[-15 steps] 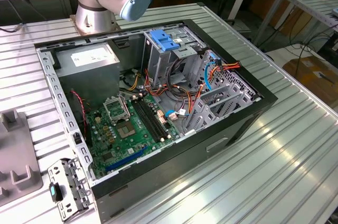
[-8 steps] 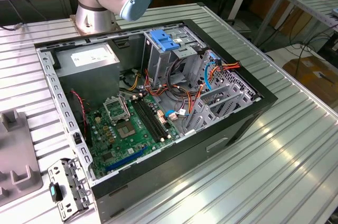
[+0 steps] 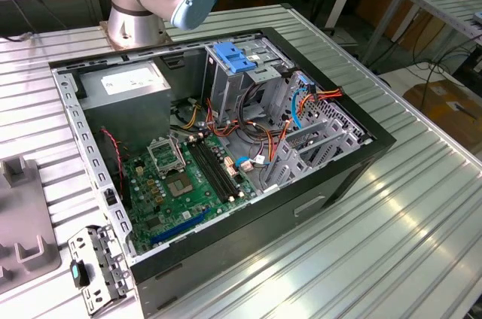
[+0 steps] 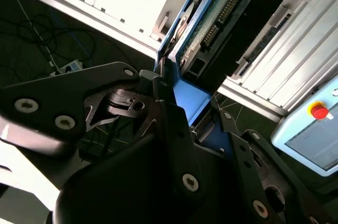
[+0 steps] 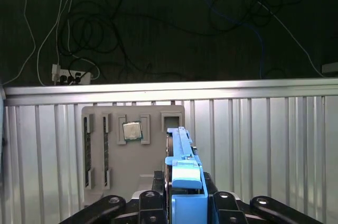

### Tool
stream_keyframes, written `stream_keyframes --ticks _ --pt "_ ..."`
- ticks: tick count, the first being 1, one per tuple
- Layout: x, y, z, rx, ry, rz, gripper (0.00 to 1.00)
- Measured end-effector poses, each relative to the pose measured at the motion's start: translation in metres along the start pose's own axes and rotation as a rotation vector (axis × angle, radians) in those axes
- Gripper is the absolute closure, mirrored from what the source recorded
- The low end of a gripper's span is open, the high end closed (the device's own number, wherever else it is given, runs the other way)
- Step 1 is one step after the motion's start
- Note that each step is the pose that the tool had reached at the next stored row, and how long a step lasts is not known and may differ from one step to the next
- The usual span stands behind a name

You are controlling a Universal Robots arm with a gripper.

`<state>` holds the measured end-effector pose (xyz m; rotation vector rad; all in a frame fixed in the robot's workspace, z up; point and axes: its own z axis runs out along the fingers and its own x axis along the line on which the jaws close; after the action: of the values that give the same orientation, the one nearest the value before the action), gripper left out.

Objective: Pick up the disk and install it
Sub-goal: 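Pick up the disk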

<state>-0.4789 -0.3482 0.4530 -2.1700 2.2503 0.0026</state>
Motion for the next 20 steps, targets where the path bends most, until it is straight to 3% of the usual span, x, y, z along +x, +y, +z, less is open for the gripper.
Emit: stream_keyframes --ticks 12,14,20 --pt "-0.0002 -0.0002 -0.0131 -0.0004 0.0001 0.000 0.63" --pt "-0.0002 -0.0002 -0.0180 -0.0005 0.0001 0.000 0.63" --pt "-0.0003 -0.0003 -0.0250 -0.0007 0.0001 0.000 0.63"
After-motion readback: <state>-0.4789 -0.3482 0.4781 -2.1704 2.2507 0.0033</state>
